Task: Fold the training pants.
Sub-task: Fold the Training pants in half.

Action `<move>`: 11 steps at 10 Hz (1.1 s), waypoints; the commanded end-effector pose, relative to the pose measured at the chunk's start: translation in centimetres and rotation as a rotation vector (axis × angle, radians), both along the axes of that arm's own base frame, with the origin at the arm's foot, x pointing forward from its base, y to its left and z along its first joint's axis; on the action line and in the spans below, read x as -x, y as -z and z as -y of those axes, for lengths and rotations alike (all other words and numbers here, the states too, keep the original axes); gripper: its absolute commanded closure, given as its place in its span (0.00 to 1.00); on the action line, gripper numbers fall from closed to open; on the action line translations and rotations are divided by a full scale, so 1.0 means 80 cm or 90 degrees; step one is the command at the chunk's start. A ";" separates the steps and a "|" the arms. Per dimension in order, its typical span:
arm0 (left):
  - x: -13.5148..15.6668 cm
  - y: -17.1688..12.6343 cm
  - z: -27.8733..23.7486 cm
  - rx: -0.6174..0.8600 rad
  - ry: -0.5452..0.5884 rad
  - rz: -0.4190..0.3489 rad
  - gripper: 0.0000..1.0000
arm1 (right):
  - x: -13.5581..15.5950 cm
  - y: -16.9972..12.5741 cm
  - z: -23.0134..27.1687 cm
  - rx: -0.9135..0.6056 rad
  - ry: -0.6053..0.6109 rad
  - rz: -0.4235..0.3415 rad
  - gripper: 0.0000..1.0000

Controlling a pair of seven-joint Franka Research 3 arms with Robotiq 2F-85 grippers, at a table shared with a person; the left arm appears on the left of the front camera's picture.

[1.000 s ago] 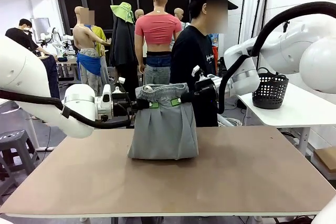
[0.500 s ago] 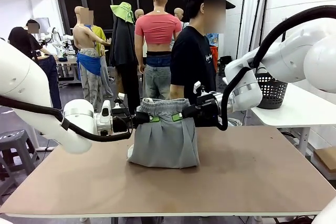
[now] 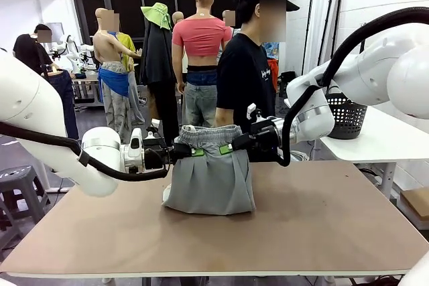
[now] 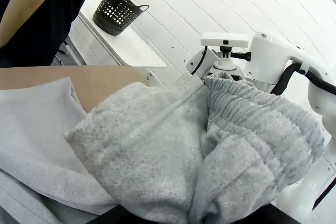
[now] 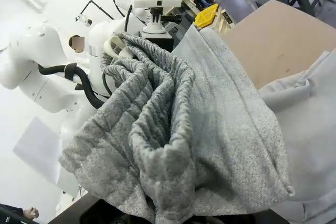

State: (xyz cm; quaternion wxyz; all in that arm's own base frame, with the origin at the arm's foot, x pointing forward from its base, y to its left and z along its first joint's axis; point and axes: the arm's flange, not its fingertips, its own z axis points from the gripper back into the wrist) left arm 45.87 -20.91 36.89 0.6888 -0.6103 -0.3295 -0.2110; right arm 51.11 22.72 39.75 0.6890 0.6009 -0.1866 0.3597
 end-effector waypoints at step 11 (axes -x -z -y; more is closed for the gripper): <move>0.016 0.082 -0.034 0.081 -0.061 -0.342 1.00 | 0.008 0.115 -0.018 0.010 0.082 -0.259 1.00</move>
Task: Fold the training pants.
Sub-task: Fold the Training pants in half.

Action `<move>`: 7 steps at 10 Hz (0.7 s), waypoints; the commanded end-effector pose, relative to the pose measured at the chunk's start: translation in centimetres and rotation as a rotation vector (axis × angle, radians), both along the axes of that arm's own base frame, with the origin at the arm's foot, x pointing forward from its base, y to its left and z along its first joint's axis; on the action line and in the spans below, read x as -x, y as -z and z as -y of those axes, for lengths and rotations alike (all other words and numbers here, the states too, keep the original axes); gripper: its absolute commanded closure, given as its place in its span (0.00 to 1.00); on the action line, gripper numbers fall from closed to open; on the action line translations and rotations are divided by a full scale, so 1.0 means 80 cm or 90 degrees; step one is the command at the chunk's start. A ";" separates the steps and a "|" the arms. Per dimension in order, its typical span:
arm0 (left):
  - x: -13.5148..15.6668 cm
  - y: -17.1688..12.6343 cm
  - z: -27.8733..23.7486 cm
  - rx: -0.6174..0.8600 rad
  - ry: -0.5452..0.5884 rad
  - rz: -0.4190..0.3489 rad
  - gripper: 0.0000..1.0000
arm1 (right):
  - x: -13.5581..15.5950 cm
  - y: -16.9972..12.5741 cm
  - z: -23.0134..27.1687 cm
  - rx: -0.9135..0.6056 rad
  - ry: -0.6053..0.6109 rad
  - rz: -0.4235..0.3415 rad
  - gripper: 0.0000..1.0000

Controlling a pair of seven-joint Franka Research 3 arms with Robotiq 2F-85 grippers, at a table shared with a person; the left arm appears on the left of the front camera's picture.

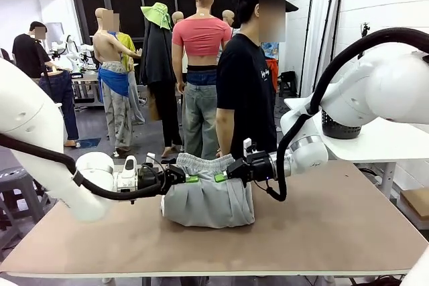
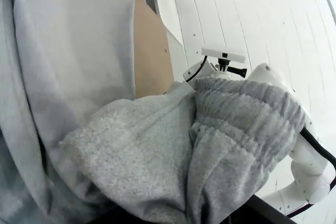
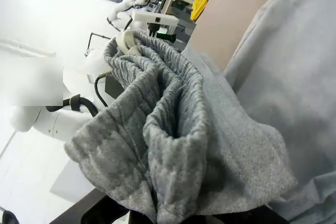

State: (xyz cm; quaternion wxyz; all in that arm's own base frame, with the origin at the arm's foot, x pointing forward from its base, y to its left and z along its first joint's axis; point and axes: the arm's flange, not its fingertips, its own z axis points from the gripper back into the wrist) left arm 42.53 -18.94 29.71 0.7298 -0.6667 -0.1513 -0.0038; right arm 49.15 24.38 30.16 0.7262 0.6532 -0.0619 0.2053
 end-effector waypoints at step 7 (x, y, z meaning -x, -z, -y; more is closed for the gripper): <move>-0.113 -0.023 0.002 -0.039 -0.011 0.052 1.00 | -0.099 -0.009 0.018 0.061 0.054 0.052 1.00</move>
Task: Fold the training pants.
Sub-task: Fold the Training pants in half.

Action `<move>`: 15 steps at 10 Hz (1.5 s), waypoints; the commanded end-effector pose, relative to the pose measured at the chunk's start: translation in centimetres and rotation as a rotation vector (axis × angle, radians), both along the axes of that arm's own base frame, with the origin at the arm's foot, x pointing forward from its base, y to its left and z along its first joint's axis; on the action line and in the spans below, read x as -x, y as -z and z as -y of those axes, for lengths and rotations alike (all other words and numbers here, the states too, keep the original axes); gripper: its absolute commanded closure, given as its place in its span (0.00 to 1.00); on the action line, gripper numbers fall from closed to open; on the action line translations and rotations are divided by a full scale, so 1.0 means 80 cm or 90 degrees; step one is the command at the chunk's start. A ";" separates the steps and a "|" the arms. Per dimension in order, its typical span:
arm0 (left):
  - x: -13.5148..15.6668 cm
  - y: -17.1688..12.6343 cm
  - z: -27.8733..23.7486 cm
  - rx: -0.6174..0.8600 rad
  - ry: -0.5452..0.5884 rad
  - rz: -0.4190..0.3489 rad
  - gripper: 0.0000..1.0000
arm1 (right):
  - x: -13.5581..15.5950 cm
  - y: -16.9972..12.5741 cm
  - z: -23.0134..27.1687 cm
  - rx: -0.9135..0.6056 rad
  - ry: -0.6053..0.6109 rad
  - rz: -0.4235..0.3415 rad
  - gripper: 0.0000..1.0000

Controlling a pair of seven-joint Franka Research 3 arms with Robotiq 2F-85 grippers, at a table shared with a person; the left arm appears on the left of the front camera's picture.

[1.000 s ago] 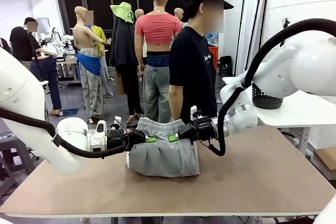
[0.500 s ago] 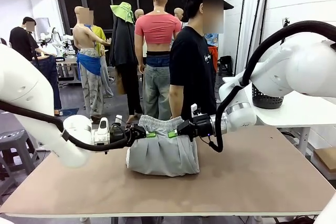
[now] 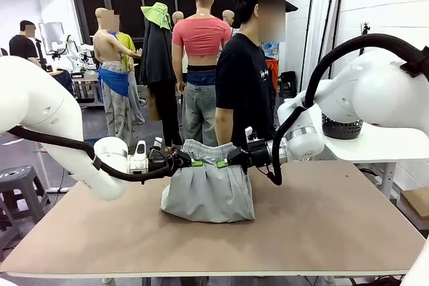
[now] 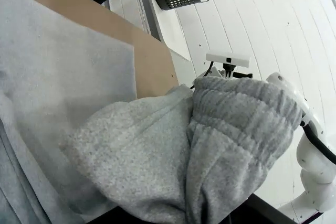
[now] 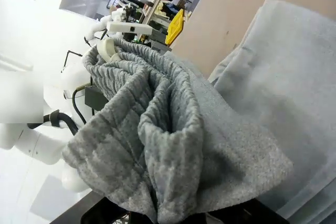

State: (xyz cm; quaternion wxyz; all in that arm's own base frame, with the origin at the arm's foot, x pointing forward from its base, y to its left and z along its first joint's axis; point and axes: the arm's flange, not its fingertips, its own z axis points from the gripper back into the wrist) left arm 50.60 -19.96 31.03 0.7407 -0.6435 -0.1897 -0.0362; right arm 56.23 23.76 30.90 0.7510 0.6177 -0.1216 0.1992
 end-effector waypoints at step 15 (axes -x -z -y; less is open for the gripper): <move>-0.102 0.031 0.004 -0.040 0.006 -0.120 1.00 | -0.098 0.027 0.005 0.050 0.115 -0.077 1.00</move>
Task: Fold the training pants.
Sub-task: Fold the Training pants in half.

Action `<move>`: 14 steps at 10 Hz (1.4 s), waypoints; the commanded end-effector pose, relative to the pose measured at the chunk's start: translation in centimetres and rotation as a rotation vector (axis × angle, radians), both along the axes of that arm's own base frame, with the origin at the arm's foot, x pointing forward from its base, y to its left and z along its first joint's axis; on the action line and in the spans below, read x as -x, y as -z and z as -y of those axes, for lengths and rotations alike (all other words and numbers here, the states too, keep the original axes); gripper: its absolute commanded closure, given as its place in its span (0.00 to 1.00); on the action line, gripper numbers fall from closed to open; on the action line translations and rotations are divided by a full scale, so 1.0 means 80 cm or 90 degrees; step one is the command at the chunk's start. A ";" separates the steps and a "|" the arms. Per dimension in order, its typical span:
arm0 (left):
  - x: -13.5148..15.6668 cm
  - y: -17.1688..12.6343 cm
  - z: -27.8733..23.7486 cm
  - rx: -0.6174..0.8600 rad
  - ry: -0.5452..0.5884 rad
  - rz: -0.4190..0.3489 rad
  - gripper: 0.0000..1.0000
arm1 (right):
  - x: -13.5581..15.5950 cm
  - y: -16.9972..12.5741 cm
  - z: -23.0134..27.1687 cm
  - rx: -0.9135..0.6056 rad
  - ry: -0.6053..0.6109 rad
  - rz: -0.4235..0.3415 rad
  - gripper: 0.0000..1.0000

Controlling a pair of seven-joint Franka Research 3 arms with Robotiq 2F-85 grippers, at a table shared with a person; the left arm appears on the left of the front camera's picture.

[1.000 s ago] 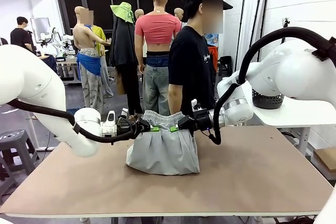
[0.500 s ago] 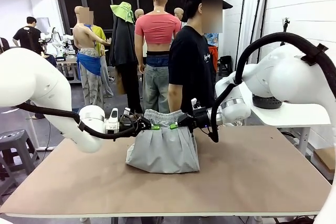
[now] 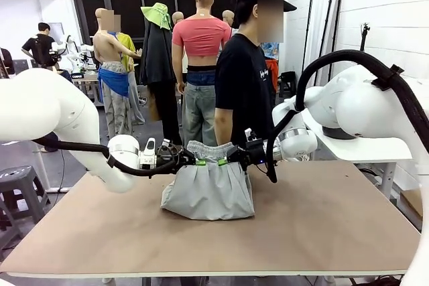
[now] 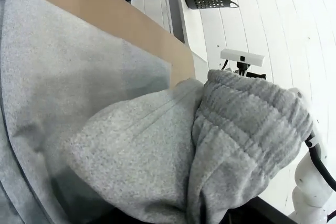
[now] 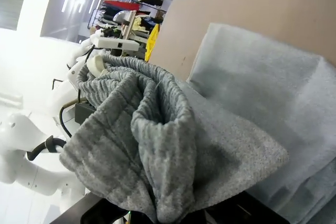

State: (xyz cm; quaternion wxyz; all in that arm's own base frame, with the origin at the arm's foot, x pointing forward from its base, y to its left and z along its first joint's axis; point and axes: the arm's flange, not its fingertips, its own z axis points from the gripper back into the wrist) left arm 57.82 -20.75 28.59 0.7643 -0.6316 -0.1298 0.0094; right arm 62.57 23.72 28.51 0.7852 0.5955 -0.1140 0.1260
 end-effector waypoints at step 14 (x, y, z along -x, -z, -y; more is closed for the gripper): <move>-0.059 0.059 -0.021 -0.056 -0.063 -0.127 1.00 | -0.054 0.037 0.019 0.033 0.080 -0.110 1.00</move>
